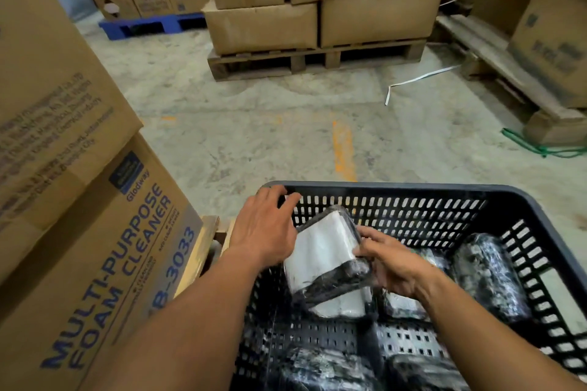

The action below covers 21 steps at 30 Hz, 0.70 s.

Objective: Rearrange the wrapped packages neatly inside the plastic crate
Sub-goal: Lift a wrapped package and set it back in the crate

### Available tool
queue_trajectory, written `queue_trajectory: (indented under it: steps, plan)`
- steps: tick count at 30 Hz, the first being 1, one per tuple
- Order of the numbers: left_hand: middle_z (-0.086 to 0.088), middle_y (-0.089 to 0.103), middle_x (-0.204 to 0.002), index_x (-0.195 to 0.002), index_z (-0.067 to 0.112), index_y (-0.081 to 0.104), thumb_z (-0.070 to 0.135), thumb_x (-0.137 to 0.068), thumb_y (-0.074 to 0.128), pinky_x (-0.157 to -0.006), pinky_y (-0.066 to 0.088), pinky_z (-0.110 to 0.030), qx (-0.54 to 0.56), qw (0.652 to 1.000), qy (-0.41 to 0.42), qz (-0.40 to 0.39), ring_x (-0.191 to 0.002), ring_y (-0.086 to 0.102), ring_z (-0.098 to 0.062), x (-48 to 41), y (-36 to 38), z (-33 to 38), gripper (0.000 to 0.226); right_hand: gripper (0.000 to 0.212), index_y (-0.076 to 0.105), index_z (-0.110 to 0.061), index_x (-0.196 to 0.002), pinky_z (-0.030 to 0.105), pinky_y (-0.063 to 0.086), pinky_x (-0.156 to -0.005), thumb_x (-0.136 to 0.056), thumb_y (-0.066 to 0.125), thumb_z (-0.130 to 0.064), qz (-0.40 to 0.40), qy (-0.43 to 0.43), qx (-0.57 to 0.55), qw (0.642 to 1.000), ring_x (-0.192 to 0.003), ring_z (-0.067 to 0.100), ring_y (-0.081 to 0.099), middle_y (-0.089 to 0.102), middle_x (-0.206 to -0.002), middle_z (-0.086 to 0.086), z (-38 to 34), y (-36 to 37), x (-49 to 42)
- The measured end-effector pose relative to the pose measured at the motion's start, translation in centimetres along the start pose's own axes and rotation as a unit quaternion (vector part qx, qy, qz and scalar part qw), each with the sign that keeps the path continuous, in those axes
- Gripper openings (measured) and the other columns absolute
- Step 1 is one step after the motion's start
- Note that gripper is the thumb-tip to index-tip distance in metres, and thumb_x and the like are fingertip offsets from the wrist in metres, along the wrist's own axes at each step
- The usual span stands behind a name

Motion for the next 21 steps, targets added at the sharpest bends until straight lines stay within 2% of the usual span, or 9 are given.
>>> queue_trajectory:
  steps: [2,5,7,9,11,13,15,18,21]
  plan:
    - [-0.003,0.053,-0.141,-0.149,0.024,0.046,0.038,-0.100,0.048,-0.105,0.045,-0.041,0.106,0.994,-0.024,-0.024,-0.129,0.052,-0.027,-0.4,0.3,0.9,0.051,0.067,0.056,-0.015,-0.139,0.057,0.063,-0.076,-0.076,0.071,0.002,-0.049,-0.023,-0.031,0.998,-0.100,0.043,0.070,0.063,-0.134,0.031,-1.4,-0.8,1.6]
    - [-0.003,0.049,-0.140,-0.144,0.027,0.050,0.058,-0.094,0.056,-0.108,0.046,-0.044,0.283,0.949,-0.133,-0.050,-0.128,0.055,-0.029,-0.9,0.8,1.4,0.059,0.091,0.058,-0.012,-0.136,0.051,0.065,-0.071,-0.052,0.090,-0.002,-0.106,-0.064,-0.081,0.989,-0.094,0.040,0.076,0.074,-0.122,0.022,-3.3,-1.5,3.5]
    - [-0.003,0.045,-0.145,-0.147,0.028,0.046,0.070,-0.085,0.061,-0.107,0.050,-0.048,0.374,0.900,-0.204,-0.088,-0.131,0.054,-0.029,-0.7,1.0,1.2,0.076,0.105,0.056,-0.013,-0.139,0.050,0.065,-0.071,-0.042,0.096,-0.001,-0.124,-0.079,-0.117,0.982,-0.095,0.041,0.076,0.073,-0.124,0.022,-3.6,-1.6,4.1]
    - [-0.002,0.056,-0.142,-0.147,0.026,0.045,0.072,-0.075,0.071,-0.089,0.061,-0.047,0.482,0.825,-0.249,-0.157,-0.119,0.063,-0.027,-0.2,1.1,1.0,0.089,0.112,0.050,-0.018,-0.146,0.052,0.064,-0.073,-0.045,0.095,0.002,-0.129,-0.087,-0.148,0.977,-0.102,0.043,0.074,0.067,-0.135,0.023,-3.5,-1.5,4.0]
    - [-0.001,0.071,-0.132,-0.145,0.025,0.050,0.063,-0.067,0.083,-0.091,0.062,-0.050,0.563,0.756,-0.255,-0.215,-0.109,0.072,-0.026,0.4,1.3,0.9,0.093,0.111,0.046,-0.022,-0.149,0.055,0.063,-0.081,-0.052,0.092,0.003,-0.144,-0.088,-0.153,0.974,-0.112,0.046,0.069,0.059,-0.144,0.025,-3.4,-1.1,3.8]
    - [-0.004,0.078,-0.124,-0.142,0.024,0.058,0.042,-0.076,0.086,-0.100,0.058,-0.055,0.621,0.719,-0.239,-0.203,-0.111,0.075,-0.030,0.4,0.8,0.3,0.074,0.099,0.051,-0.020,-0.146,0.057,0.060,-0.087,-0.058,0.094,-0.009,-0.142,-0.085,-0.124,0.978,-0.115,0.045,0.067,0.059,-0.144,0.027,-3.5,-0.7,3.5]
    - [-0.009,0.078,-0.123,-0.139,0.024,0.062,0.018,-0.090,0.079,-0.097,0.060,-0.049,0.673,0.684,-0.211,-0.187,-0.113,0.074,-0.034,0.3,-0.1,-0.2,0.052,0.089,0.058,-0.014,-0.139,0.054,0.059,-0.087,-0.060,0.095,-0.031,-0.082,-0.092,-0.065,0.990,-0.113,0.038,0.068,0.063,-0.139,0.025,-4.0,-0.9,3.2]
    - [-0.011,0.077,-0.125,-0.139,0.031,0.064,0.014,-0.088,0.080,-0.099,0.059,-0.046,0.692,0.669,-0.177,-0.208,-0.115,0.073,-0.035,0.2,-0.4,-1.0,0.056,0.070,0.066,-0.017,-0.123,0.047,0.059,-0.080,-0.060,0.092,-0.030,-0.019,-0.126,0.008,0.992,-0.106,0.033,0.068,0.064,-0.132,0.020,-5.1,-0.9,3.2]
    - [-0.008,0.079,-0.123,-0.140,0.033,0.066,0.021,-0.075,0.092,-0.095,0.060,-0.041,0.644,0.713,-0.171,-0.218,-0.110,0.076,-0.031,0.3,-0.1,-0.9,0.071,0.067,0.065,-0.021,-0.127,0.051,0.060,-0.084,-0.066,0.091,-0.012,-0.042,-0.107,0.086,0.990,-0.100,0.036,0.072,0.072,-0.122,0.018,-4.9,0.6,3.1]
Point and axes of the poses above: each hand's wrist, its own x-axis away from the middle knuckle, its own y-axis out of the palm, z = x × y, the point moved 5 cm from there along -x, towards the middle knuckle
